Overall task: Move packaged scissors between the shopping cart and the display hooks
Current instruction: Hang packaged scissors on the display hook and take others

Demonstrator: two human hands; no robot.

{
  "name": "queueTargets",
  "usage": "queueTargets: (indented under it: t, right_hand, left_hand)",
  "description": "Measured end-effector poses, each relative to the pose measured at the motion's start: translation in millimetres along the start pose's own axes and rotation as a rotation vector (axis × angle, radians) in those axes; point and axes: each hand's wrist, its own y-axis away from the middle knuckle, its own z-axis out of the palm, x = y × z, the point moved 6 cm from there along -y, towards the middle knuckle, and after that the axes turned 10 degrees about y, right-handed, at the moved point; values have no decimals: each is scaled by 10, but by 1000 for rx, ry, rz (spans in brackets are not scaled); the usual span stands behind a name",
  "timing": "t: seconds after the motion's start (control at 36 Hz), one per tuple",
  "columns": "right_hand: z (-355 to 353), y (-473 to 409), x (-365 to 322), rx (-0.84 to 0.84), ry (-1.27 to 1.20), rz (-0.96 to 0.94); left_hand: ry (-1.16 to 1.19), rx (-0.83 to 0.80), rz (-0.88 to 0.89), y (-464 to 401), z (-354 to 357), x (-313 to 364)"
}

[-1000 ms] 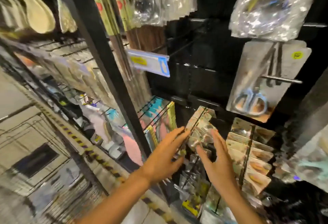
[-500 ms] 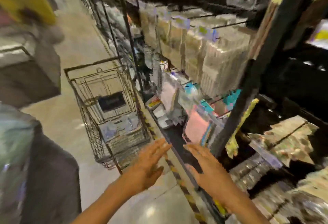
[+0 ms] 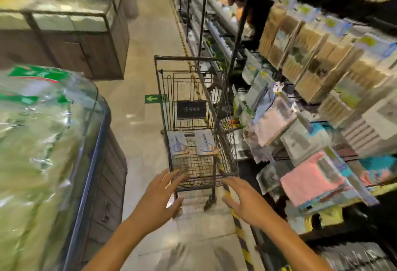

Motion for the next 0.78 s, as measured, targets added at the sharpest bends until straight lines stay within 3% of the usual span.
queueTargets:
  t: [0.33, 0.78]
  right_hand:
    - [199, -786, 199, -156, 42, 31]
    - [487, -2792, 1314, -259, -73, 123]
  left_hand:
    - [53, -67, -168, -518, 121, -733]
    - [36, -241, -273, -2538, 706, -1125]
